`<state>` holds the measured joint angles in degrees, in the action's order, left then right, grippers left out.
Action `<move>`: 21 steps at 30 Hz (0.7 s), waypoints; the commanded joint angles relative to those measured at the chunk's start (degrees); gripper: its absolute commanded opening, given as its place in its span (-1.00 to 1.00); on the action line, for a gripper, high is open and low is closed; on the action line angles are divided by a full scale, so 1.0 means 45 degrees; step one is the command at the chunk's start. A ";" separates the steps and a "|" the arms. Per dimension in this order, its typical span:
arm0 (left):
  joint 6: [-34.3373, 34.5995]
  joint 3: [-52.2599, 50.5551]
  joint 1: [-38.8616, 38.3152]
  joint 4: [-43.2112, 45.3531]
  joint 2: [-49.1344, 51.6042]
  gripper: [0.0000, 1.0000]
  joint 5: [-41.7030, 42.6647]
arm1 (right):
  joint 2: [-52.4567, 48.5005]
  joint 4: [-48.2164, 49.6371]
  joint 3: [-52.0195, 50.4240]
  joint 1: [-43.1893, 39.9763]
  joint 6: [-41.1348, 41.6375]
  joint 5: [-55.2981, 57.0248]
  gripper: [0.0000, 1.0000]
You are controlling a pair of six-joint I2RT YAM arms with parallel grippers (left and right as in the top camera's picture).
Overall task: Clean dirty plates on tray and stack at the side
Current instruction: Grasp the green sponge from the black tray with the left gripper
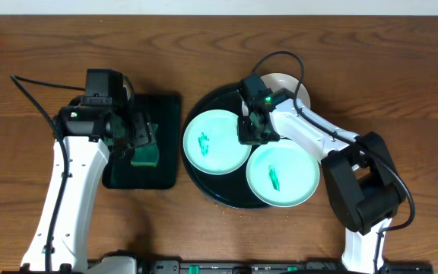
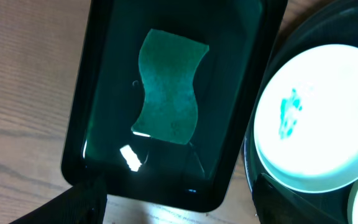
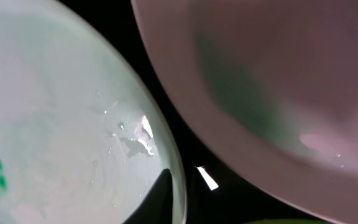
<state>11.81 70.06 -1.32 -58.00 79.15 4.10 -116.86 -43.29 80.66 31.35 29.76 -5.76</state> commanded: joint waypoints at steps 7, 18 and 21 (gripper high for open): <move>0.0058 -0.0452 -0.0005 0.0495 0.1069 0.51 -0.0175 | -0.0228 0.0335 -0.0165 0.0141 0.0092 0.0583 -0.98; 0.0000 -0.0452 -0.0005 0.0491 0.2438 0.51 -0.0170 | -0.0515 0.0151 -0.0165 0.0141 -0.0005 0.0063 -0.90; -0.0272 -0.0452 -0.0005 0.0631 0.2443 0.49 -0.0175 | -0.0515 0.0155 -0.0165 0.0141 -0.0005 0.0078 -0.98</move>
<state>11.75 68.79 -1.32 -55.35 90.02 4.10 -117.86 -42.24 80.51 31.46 29.63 -5.76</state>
